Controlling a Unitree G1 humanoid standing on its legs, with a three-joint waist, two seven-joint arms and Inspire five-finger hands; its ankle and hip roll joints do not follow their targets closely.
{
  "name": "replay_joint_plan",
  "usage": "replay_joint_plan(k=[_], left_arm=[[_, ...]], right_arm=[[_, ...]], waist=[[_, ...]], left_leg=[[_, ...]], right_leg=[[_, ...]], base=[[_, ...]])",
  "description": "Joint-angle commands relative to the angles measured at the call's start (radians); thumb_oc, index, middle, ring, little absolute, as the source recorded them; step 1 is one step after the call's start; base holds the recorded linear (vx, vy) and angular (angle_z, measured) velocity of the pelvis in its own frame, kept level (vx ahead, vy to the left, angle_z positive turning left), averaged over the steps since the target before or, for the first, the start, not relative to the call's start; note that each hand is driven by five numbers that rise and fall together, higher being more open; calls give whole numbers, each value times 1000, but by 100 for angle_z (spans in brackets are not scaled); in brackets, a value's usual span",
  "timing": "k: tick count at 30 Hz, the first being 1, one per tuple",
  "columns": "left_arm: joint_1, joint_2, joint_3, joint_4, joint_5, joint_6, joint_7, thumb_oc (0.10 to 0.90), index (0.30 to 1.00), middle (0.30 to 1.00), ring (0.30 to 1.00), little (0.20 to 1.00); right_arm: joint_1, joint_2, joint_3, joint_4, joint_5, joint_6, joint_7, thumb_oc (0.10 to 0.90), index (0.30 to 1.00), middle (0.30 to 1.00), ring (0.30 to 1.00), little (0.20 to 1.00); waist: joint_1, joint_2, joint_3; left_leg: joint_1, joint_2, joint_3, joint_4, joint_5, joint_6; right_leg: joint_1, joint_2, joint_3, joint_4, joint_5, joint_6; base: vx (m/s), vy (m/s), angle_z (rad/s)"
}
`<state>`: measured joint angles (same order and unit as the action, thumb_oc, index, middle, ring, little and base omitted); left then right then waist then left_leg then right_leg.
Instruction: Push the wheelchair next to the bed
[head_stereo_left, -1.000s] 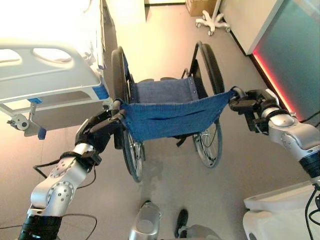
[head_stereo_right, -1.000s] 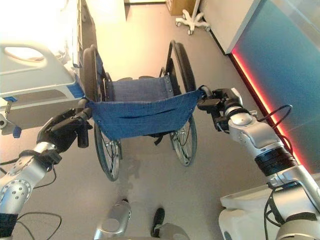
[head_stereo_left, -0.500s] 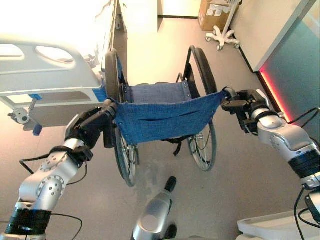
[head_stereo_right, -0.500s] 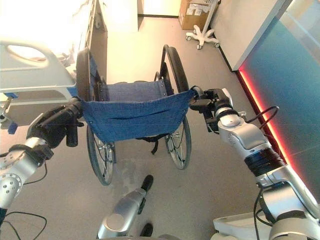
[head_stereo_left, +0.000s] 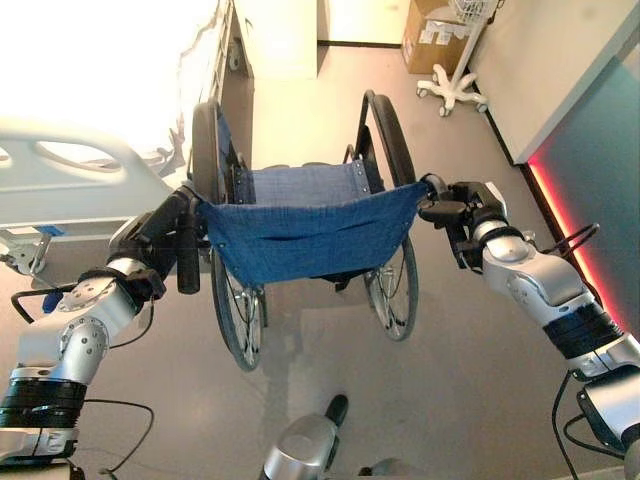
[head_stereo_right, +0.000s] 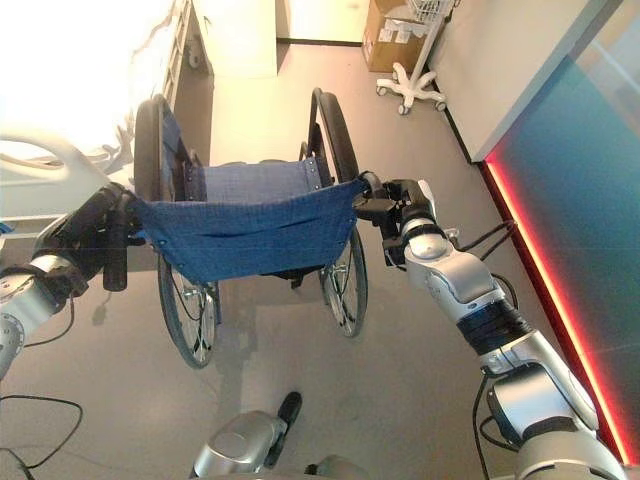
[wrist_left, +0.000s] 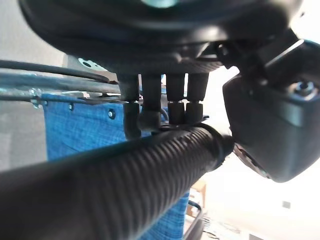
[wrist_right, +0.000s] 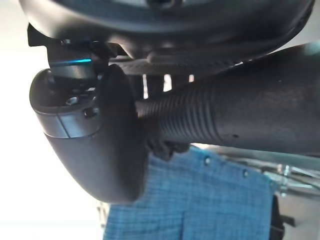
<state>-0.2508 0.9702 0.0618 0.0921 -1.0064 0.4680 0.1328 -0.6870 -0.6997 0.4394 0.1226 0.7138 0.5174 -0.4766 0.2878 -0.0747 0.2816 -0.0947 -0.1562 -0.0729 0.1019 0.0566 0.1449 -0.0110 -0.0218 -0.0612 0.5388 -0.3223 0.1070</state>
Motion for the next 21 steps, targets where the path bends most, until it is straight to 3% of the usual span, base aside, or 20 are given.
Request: replay_joint_plan(k=[1, 3, 5, 8, 12, 14, 21], left_arm=[[-100, -35, -110, -8, -40, -54, -44, 400, 300, 300, 300, 300], [-130, -47, -129, 5, -40, -68, -35, 400, 300, 300, 300, 300], [-163, -64, -151, 21, -33, -84, -20, 400, 300, 300, 300, 300], [-168, -72, -162, 17, -17, -74, 0, 400, 300, 300, 300, 300], [-165, -97, -178, 23, 22, -48, 3, 400, 300, 300, 300, 300], [-175, -113, -205, 30, 28, -42, 15, 400, 300, 300, 300, 300], [-189, -153, -235, 16, 23, -48, 93, 400, 300, 300, 300, 300]], right_arm=[[-38, 83, 62, -252, 32, -151, 63, 400, 300, 300, 300, 300], [-51, 89, 61, -255, 49, -153, 41, 400, 300, 300, 300, 300], [-72, 102, 59, -279, 77, -147, 14, 400, 300, 300, 300, 300], [-59, 110, 46, -354, 103, -121, -18, 400, 300, 300, 300, 300], [-10, 116, 23, -415, 148, -117, -38, 400, 300, 300, 300, 300], [36, 118, 18, -432, 188, -139, -56, 400, 300, 300, 300, 300], [176, 111, 47, -521, 244, -158, -38, 400, 300, 300, 300, 300]], waist=[[-73, 61, -79], [-91, 66, -58], [-129, 69, -34], [-174, 70, -20], [-215, 57, -41], [-235, 50, -61], [-287, 42, -85]], left_leg=[[-103, -24, -42, 124, 1, -98], [-87, -27, -53, 133, -23, -103], [-40, -16, -56, 123, -77, -102], [28, 15, -47, 108, -132, -95], [65, 36, -35, 129, -164, -93], [67, 46, -46, 159, -147, -99], [68, 101, -49, 245, -67, -130]], right_leg=[[36, -4, -34, -417, 296, -42], [16, -33, -21, -481, 345, -30], [-47, -83, 15, -550, 445, 9], [-136, -102, 37, -566, 502, 35], [-141, -74, 70, -536, 491, 23], [-132, -56, 98, -516, 479, 8], [-102, 12, 94, -469, 405, -55]], base=[[59, -45, 47], [27, -61, 38], [75, -121, 38], [195, -155, 15], [297, -145, 36], [308, -140, 72], [203, -141, 37]])
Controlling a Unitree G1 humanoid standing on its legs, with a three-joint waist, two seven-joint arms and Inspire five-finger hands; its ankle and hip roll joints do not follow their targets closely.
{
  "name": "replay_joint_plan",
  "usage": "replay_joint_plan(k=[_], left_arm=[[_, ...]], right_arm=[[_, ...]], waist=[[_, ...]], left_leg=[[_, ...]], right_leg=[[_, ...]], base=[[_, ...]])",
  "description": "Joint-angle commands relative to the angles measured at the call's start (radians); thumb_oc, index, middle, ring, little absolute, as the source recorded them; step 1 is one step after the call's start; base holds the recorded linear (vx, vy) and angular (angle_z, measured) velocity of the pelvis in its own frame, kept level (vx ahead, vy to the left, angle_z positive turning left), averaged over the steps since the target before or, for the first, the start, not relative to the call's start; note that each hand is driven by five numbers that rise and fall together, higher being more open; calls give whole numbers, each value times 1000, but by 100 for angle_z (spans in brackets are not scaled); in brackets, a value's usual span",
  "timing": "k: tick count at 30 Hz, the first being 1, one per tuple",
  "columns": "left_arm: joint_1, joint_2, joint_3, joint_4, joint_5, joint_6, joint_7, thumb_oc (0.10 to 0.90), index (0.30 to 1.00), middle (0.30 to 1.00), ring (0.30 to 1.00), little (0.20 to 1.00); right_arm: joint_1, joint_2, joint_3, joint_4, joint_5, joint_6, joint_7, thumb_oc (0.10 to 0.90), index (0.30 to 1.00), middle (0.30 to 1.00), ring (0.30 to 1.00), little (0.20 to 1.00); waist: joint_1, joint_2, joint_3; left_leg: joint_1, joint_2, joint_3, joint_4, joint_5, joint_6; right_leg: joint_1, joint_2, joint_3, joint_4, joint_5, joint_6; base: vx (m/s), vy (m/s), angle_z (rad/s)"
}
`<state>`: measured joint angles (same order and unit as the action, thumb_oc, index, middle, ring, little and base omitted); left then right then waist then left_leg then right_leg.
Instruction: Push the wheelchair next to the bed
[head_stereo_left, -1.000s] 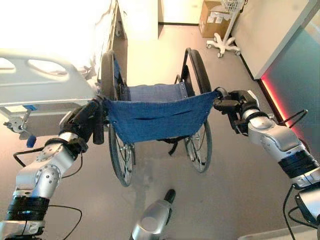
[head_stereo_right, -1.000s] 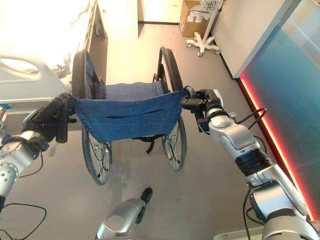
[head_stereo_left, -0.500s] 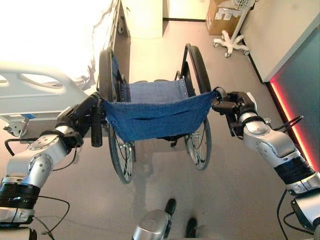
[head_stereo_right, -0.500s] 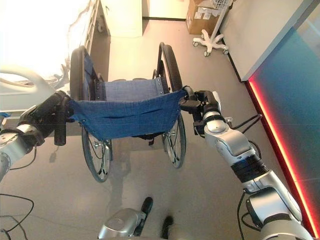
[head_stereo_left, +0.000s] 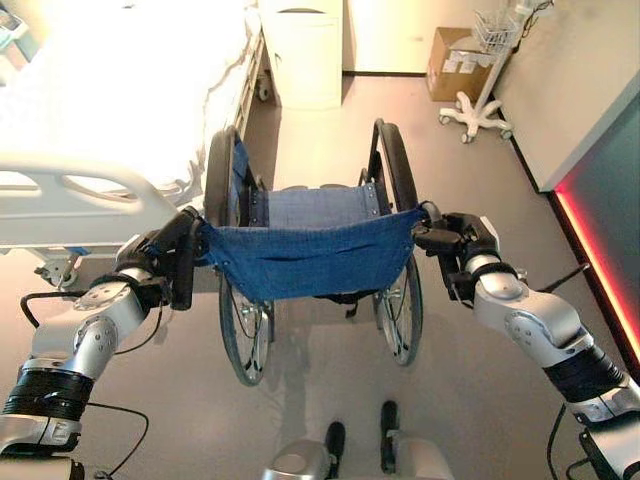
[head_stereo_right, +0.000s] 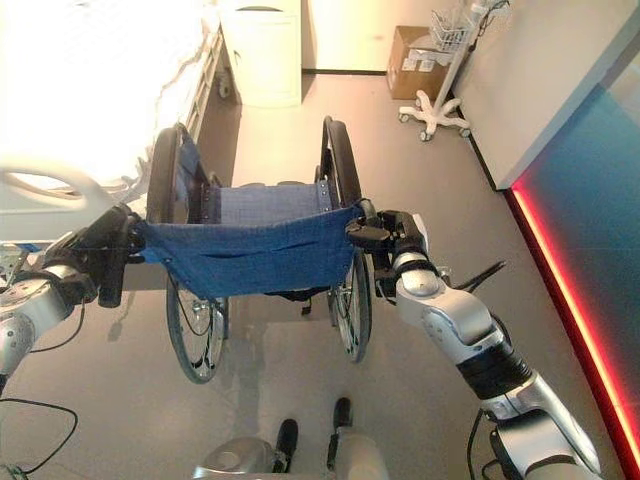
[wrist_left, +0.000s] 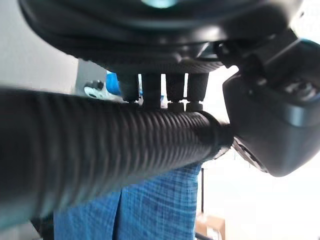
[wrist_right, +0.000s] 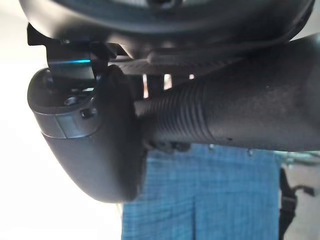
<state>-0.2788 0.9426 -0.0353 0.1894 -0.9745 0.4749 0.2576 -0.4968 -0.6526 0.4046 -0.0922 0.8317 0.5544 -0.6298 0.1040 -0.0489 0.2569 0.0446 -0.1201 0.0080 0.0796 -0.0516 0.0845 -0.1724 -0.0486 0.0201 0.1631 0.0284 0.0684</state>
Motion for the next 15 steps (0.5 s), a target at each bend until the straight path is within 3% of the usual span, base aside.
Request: replay_joint_plan(k=[1, 4, 7, 10, 14, 15], left_arm=[[-164, -123, -137, -80, -14, -62, -23, 400, 300, 300, 300, 300], [-168, -124, -128, -75, -24, -71, -8, 400, 300, 300, 300, 300], [-173, -118, -119, -61, -28, -73, -2, 400, 300, 300, 300, 300], [-173, -102, -111, -38, -12, -72, -20, 400, 300, 300, 300, 300], [-168, -99, -121, -42, 12, -83, -35, 400, 300, 300, 300, 300], [-166, -93, -131, -54, 3, -99, -33, 400, 300, 300, 300, 300]], right_arm=[[0, 61, 87, -313, 128, -202, 117, 400, 300, 300, 300, 300], [16, 57, 94, -324, 141, -200, 129, 400, 300, 300, 300, 300], [19, 38, 112, -337, 167, -197, 144, 400, 300, 300, 300, 300], [25, 22, 141, -349, 210, -192, 165, 400, 300, 300, 300, 300], [39, 43, 172, -335, 203, -201, 183, 400, 300, 300, 300, 300], [37, 62, 196, -318, 186, -200, 181, 400, 300, 300, 300, 300]], waist=[[-109, 16, -59], [-117, 11, -58], [-120, 4, -60], [-116, -6, -47], [-100, -7, -32], [-92, 6, -27]], left_leg=[[-79, 70, -132, 286, 58, -73], [-93, 72, -134, 337, 85, -81], [-131, 62, -130, 462, 131, -92], [-243, 41, -113, 665, 179, -101], [-288, 53, -95, 582, 174, -95], [-280, 83, -66, 432, 207, -107]], right_leg=[[65, 50, 14, -89, 46, -25], [79, 65, 13, -88, 38, -40], [98, 74, 11, -91, 29, -55], [133, 76, 12, -93, 24, -75], [173, 81, 17, -115, 27, -71], [187, 94, 9, -120, 13, -70]], base=[[137, -137, 18], [126, -140, 14], [96, -133, 2], [83, -121, 8], [92, -7, -6], [71, 104, -25]])
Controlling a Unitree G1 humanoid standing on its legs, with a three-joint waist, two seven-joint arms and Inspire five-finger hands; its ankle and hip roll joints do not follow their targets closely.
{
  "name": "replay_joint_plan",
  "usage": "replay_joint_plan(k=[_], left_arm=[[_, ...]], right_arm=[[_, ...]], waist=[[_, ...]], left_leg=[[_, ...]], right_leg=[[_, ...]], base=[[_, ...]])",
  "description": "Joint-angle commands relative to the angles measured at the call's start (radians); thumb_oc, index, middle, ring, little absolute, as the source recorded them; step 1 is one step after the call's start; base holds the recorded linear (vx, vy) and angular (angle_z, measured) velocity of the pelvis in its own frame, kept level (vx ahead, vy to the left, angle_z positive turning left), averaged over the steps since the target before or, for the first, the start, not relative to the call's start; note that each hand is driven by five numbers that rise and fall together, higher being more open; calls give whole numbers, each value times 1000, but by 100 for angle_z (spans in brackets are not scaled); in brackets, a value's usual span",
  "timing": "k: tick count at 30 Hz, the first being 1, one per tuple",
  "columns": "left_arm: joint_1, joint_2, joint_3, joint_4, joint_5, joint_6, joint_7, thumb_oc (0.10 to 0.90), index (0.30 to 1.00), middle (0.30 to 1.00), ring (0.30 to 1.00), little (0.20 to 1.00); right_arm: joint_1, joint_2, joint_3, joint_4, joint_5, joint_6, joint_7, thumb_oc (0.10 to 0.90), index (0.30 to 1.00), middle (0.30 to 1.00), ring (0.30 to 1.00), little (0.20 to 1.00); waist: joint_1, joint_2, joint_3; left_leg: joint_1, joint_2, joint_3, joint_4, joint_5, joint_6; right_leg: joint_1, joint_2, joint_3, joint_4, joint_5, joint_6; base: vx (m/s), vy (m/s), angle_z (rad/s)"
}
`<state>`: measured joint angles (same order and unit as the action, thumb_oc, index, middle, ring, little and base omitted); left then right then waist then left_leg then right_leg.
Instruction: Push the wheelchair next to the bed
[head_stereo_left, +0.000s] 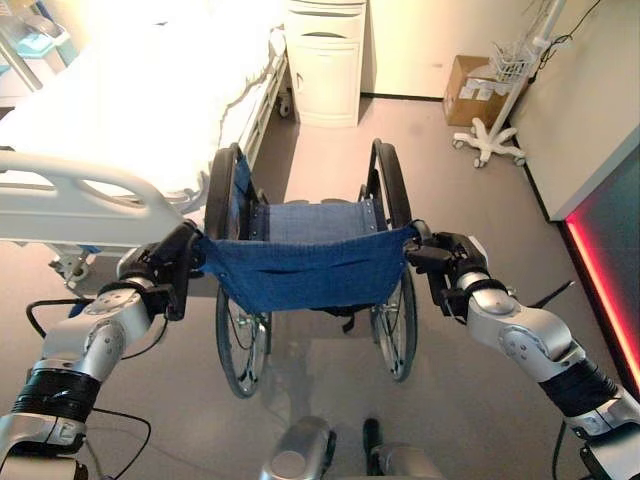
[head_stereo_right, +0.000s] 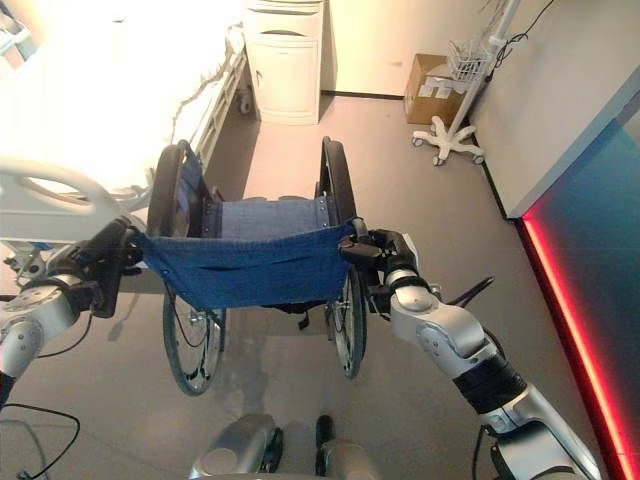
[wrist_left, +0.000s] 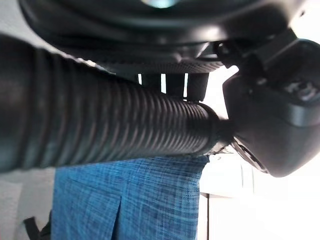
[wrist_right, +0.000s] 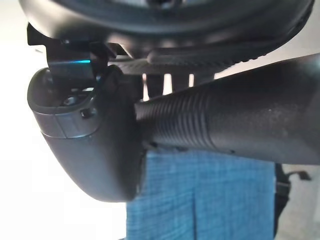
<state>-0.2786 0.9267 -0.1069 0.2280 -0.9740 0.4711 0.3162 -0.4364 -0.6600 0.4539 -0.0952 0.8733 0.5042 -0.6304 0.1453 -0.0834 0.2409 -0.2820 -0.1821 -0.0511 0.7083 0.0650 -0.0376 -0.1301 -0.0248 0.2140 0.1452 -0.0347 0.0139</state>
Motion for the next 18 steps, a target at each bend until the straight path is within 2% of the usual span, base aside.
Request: replay_joint_plan(k=[1, 3, 7, 11, 18], left_arm=[[-169, -77, -70, -96, -3, -115, -92, 400, 300, 300, 300, 300], [-168, -91, -86, -104, 1, -152, -87, 400, 300, 300, 300, 300], [-181, -103, -101, -128, 12, -150, -77, 400, 300, 300, 300, 300], [-221, -113, -135, -135, -15, -136, -37, 400, 300, 300, 300, 300], [-243, -134, -173, -166, -25, -140, -27, 400, 300, 300, 300, 300]], right_arm=[[-28, 86, 165, -295, 124, -159, 175, 400, 300, 300, 300, 300], [-26, 115, 187, -252, 66, -186, 175, 400, 300, 300, 300, 300], [-21, 116, 178, -219, 26, -226, 190, 400, 300, 300, 300, 300], [-4, 86, 134, -232, 36, -253, 204, 400, 300, 300, 300, 300], [17, 105, 124, -243, 18, -236, 184, 400, 300, 300, 300, 300]], waist=[[-126, 54, -4], [-106, 71, 16], [-105, 73, 20], [-121, 83, 15], [-115, 95, 17]], left_leg=[[38, 159, 8, -296, 122, 5], [7, 155, -6, -393, 170, -8], [20, 141, 3, -459, 129, -3], [69, 133, 19, -550, 82, 3], [115, 110, 2, -608, 49, 15]], right_leg=[[154, 79, -190, -108, 65, -17], [178, 85, -182, -120, 48, -22], [184, 73, -189, -130, 42, -15], [179, 50, -221, -145, 50, -3], [174, 10, -265, -160, 73, 17]], base=[[78, 146, -64], [21, 141, -67], [-14, 143, -2], [-28, 130, -11], [-33, 83, -17]])
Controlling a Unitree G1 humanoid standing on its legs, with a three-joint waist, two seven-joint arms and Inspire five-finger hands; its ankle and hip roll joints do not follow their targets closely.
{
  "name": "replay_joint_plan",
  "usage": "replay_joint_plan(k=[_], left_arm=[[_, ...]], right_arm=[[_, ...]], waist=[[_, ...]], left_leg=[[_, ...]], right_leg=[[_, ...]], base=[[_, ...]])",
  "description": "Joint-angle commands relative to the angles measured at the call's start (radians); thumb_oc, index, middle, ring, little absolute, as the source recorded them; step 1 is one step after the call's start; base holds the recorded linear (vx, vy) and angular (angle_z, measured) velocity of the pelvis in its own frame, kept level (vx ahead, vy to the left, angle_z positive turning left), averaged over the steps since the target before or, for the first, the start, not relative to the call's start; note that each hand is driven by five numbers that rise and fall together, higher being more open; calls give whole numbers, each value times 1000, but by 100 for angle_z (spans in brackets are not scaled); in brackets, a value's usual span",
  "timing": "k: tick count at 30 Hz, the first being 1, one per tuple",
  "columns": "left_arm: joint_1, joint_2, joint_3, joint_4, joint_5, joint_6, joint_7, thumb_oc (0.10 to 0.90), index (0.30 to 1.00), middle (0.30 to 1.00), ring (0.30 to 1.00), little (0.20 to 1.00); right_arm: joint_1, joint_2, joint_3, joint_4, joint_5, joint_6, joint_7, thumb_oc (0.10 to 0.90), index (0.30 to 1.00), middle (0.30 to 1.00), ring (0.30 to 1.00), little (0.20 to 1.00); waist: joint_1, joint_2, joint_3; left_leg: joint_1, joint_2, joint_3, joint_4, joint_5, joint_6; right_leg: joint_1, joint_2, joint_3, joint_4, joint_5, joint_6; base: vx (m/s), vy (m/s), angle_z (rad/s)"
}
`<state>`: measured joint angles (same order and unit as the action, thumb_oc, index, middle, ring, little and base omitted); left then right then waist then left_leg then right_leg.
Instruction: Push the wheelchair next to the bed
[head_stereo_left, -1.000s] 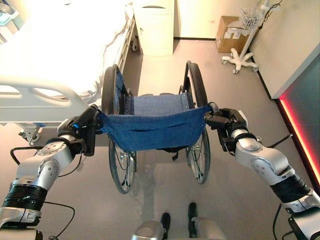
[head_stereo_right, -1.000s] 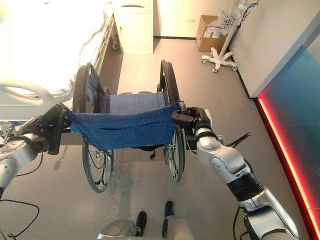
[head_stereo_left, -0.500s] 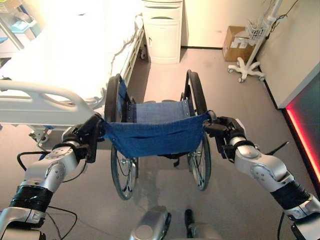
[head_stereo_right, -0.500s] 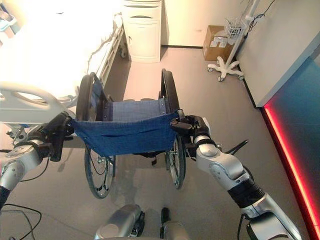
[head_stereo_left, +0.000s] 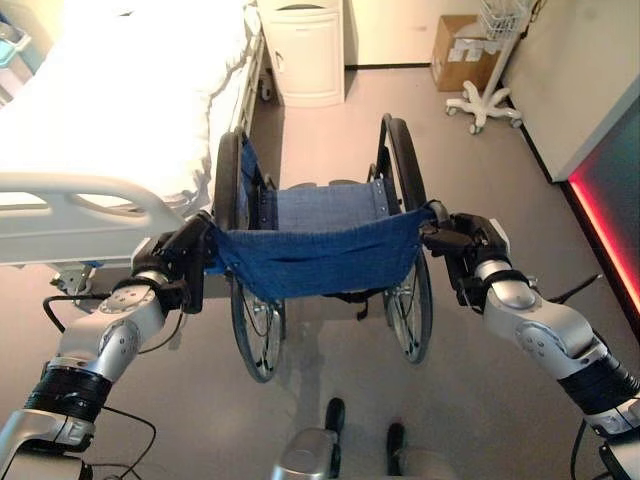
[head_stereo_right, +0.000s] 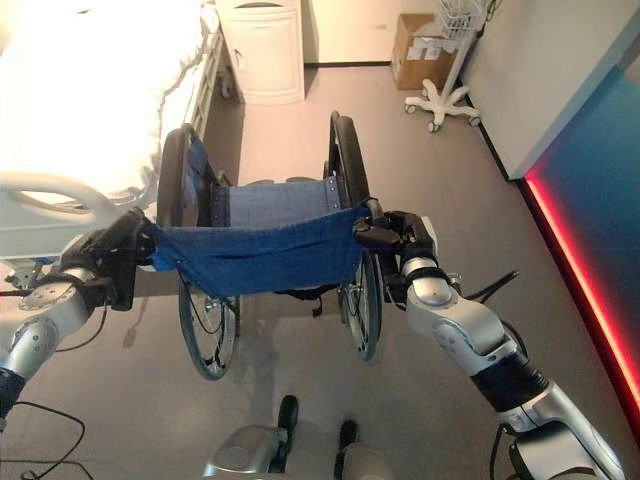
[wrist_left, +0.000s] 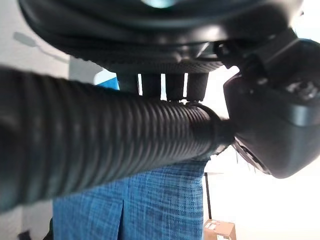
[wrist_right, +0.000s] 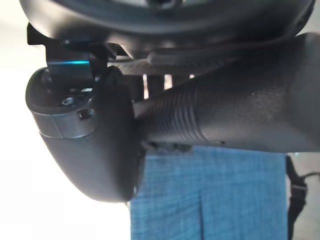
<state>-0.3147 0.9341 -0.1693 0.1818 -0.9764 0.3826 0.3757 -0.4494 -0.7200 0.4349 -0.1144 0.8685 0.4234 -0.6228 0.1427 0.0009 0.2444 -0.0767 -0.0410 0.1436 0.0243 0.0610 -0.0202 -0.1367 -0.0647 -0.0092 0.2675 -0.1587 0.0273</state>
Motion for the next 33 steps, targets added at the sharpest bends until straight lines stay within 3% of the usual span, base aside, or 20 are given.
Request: replay_joint_plan(k=[1, 9, 15, 23, 27, 31, 33], left_arm=[[-199, -144, -110, -133, -26, -51, -86, 400, 300, 300, 300, 300], [-172, -148, -99, -206, 77, -45, -104, 400, 300, 300, 300, 300], [-185, -120, -103, -244, 119, -33, -115, 400, 300, 300, 300, 300], [-228, -131, -134, -234, 112, -44, -84, 400, 300, 300, 300, 300], [-239, -116, -119, -222, 95, -13, -86, 400, 300, 300, 300, 300], [-264, -119, -113, -193, 87, 8, -87, 400, 300, 300, 300, 300], [-276, -131, -124, -184, 88, 28, -80, 400, 300, 300, 300, 300]], right_arm=[[43, 169, 138, -221, 10, -159, 169, 400, 300, 300, 300, 300], [93, 160, 70, -202, 37, -150, 139, 400, 300, 300, 300, 300], [105, 172, 83, -187, 60, -134, 169, 400, 300, 300, 300, 300], [96, 196, 87, -163, -2, -196, 110, 400, 300, 300, 300, 300], [77, 179, 58, -186, 25, -177, 106, 400, 300, 300, 300, 300], [57, 210, 71, -187, 13, -192, 51, 400, 300, 300, 300, 300], [46, 229, 70, -182, -23, -191, 38, 400, 300, 300, 300, 300]], waist=[[-110, 12, 11], [-110, 12, 2], [-109, 16, 15], [-120, 24, 25], [-123, 28, 19], [-117, 29, 35], [-128, 26, 34]], left_leg=[[-84, -33, -196, 69, 54, 0], [-65, -34, -204, 54, 46, 11], [-46, -37, -211, 42, 41, 18], [-12, -45, -193, 52, 9, 40], [-3, -50, -177, 79, -16, 64], [14, -49, -153, 110, -38, 76], [26, -60, -156, 143, -61, 71]], right_leg=[[183, 47, -44, -285, 198, 5], [177, 37, -47, -288, 203, 12], [169, 24, -41, -292, 213, 18], [153, 4, -27, -264, 212, 33], [125, 6, -35, -153, 161, 32], [68, 2, -86, 5, 166, 52], [64, 16, -71, -37, 162, 45]], base=[[15, 60, -9], [27, 39, 0], [28, 46, -2], [76, 82, -1], [131, 86, 1], [117, 47, -2], [232, -12, -6]])
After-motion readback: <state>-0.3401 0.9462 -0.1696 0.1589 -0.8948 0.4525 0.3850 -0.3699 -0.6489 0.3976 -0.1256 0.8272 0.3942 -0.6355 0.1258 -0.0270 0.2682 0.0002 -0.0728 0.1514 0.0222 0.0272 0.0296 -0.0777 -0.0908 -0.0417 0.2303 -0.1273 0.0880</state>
